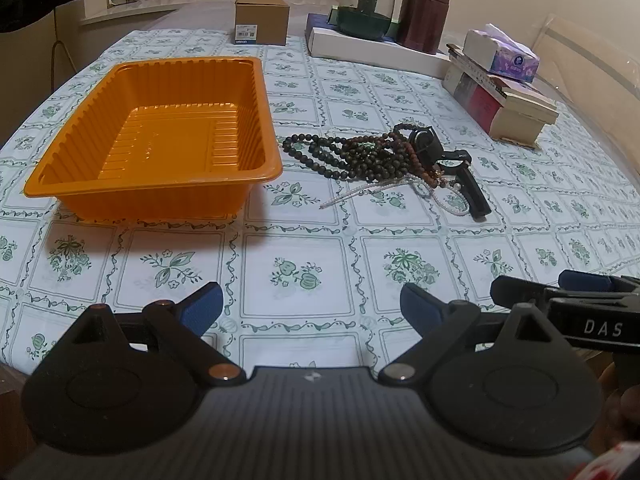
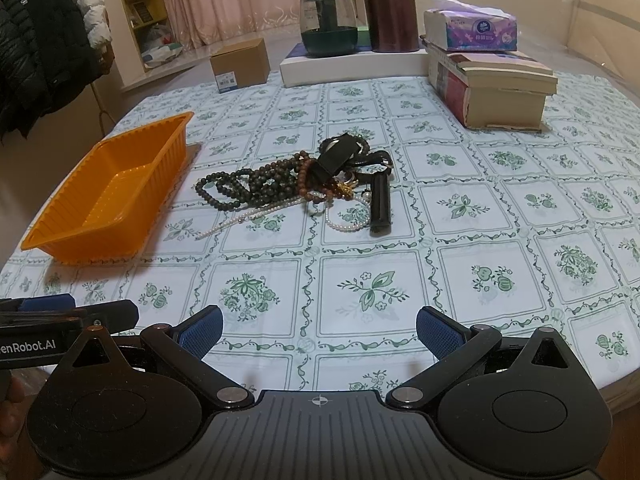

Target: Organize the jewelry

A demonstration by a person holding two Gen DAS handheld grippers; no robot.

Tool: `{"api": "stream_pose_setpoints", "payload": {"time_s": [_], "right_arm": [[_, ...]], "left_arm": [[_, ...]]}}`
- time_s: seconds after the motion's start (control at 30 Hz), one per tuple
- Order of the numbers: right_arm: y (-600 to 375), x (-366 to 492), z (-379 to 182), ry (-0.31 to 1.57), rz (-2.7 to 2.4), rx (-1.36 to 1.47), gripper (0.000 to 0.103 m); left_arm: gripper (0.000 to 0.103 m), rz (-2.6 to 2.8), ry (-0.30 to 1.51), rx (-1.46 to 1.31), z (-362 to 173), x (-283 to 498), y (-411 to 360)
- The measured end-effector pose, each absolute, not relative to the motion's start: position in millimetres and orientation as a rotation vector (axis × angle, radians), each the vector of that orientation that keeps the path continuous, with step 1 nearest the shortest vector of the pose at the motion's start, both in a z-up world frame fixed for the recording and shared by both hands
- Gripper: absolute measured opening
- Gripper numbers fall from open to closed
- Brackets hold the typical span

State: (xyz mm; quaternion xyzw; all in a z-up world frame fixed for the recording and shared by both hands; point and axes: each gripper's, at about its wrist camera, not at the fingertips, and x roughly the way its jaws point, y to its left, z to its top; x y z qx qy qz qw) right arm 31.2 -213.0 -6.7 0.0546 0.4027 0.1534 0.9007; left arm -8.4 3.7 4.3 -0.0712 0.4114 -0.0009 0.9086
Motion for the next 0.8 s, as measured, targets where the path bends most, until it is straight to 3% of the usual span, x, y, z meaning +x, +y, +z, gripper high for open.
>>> {"api": "stream_pose_setpoints", "payload": {"time_s": [0.47,0.8], "right_arm": [[-213.6,31.9,-6.9,0.831,0.315,0.117,0.103],[-206.6,36.0,-10.5,0.838,0.320,0.099,0.103]], "left_arm": [[0.094,0.008,0.834,-0.167,4.7,-10.4,8.9],[0.091,0.106,0.641,-0.355,14.2,-36.3,84.5]]}}
